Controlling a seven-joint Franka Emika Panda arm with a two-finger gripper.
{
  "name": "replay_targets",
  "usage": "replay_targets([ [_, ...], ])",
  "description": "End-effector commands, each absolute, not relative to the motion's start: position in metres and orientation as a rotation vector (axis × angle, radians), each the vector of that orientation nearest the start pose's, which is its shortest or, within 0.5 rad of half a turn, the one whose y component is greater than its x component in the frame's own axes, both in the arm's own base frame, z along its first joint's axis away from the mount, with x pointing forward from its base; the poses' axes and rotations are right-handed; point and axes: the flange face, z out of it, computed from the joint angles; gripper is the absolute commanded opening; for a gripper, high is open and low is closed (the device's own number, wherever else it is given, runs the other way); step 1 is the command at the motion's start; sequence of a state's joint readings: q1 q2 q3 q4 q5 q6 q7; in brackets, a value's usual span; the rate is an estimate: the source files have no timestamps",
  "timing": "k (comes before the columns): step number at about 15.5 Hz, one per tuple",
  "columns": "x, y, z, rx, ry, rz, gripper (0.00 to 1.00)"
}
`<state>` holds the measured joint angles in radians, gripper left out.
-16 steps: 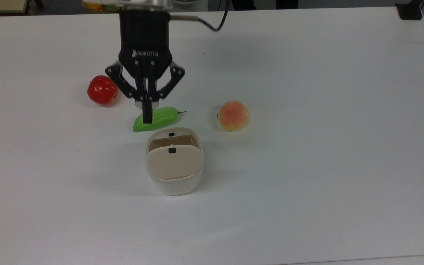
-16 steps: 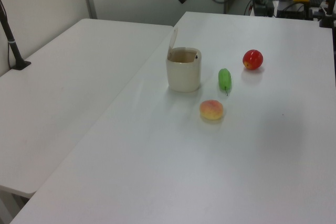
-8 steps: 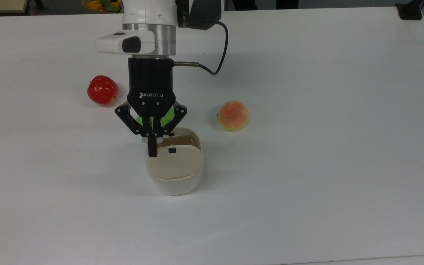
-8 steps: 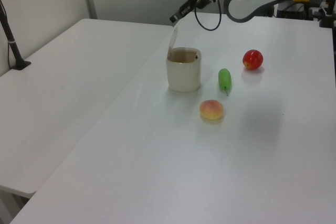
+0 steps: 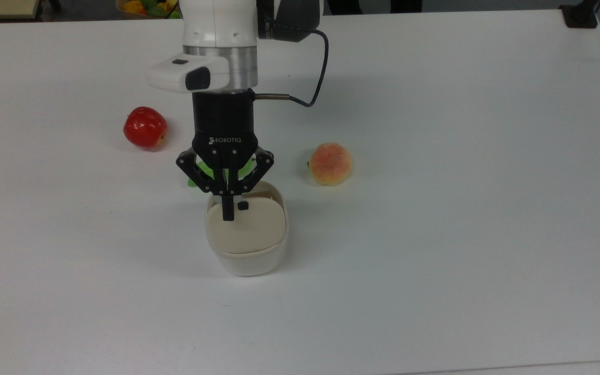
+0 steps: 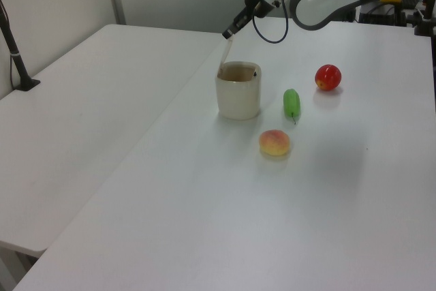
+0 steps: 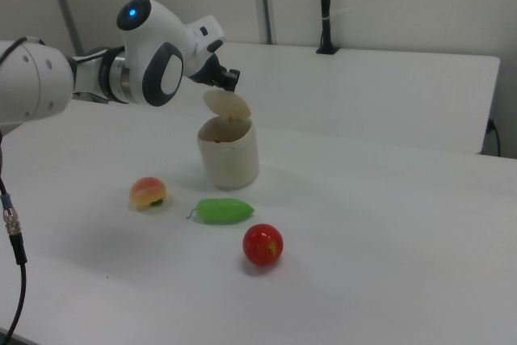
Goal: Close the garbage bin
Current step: 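Lower the closed gripper behind the raised lid and push it forward, then press the lid down onto the bin rim with the gripper tips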
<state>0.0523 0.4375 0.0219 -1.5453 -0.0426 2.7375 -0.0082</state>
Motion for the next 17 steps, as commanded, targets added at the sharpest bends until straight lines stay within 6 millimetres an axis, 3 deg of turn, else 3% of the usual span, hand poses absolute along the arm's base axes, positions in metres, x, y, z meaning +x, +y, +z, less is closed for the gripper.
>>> replay_targets([
  [1, 0.719, 0.055, 0.494, -2.971, -0.133, -0.983, 0.0],
  [8, 0.706, 0.054, 0.472, -3.084, -0.155, -0.648, 0.0],
  [17, 0.706, 0.06, 0.44, -3.103, -0.167, -0.558, 0.0],
])
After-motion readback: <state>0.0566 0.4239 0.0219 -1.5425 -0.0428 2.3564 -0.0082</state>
